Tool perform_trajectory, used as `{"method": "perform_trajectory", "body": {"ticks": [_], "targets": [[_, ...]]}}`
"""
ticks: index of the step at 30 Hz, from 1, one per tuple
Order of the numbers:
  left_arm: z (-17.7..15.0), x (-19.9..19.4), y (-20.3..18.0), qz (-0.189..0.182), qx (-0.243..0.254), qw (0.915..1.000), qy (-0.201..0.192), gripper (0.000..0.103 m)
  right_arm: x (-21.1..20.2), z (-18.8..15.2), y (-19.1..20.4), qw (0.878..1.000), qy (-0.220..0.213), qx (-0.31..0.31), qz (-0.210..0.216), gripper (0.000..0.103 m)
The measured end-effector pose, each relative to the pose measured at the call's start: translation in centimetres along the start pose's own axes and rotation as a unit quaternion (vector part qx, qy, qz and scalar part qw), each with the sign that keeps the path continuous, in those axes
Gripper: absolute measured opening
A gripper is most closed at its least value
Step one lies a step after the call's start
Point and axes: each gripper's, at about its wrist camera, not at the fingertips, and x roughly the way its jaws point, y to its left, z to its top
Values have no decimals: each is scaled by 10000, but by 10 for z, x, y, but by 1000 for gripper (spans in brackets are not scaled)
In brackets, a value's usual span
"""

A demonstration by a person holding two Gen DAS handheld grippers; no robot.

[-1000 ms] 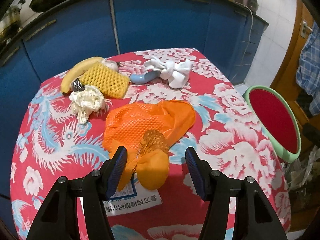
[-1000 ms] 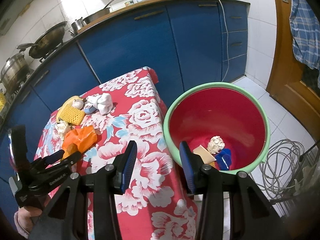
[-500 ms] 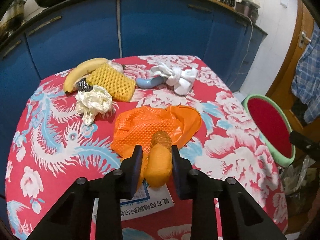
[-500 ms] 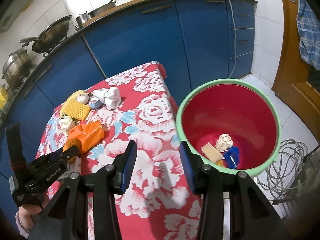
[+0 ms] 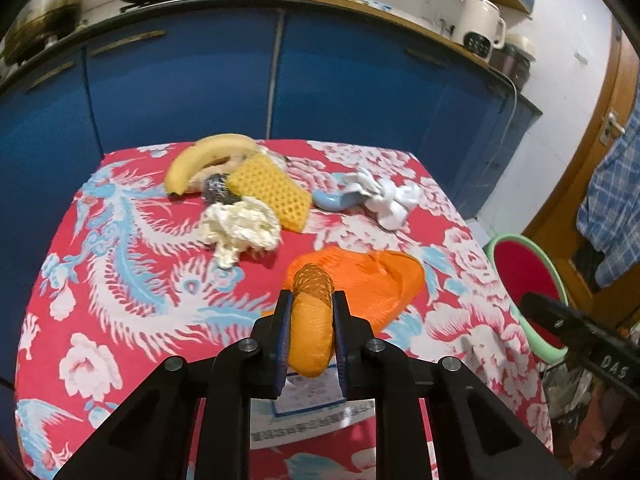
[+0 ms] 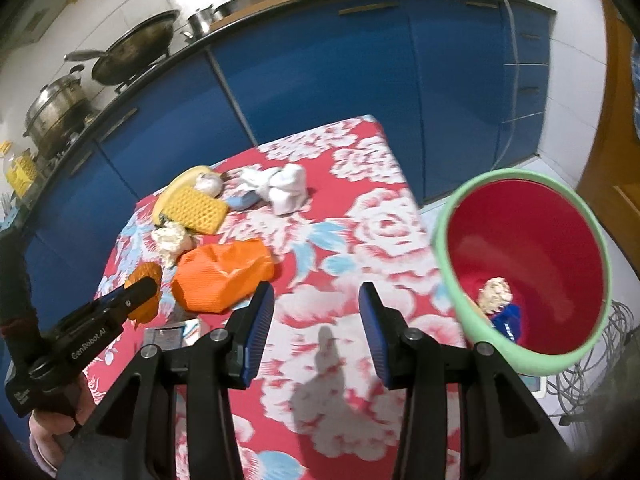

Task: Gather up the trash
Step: 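Grasp the orange foam net with the left tool while the right tool approaches the orange bag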

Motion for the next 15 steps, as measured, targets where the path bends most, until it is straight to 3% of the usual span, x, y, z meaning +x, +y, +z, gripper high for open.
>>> {"method": "perform_trajectory", "body": {"ticks": [7,15], "targets": [[5,-5,27,280,-225,9993,-135,19,26,1,28,9994,227,-190,193,46],[2,1,53,347,-478,9982,-60,19,59,-2,50,9979,526,-257,265,46]]}}
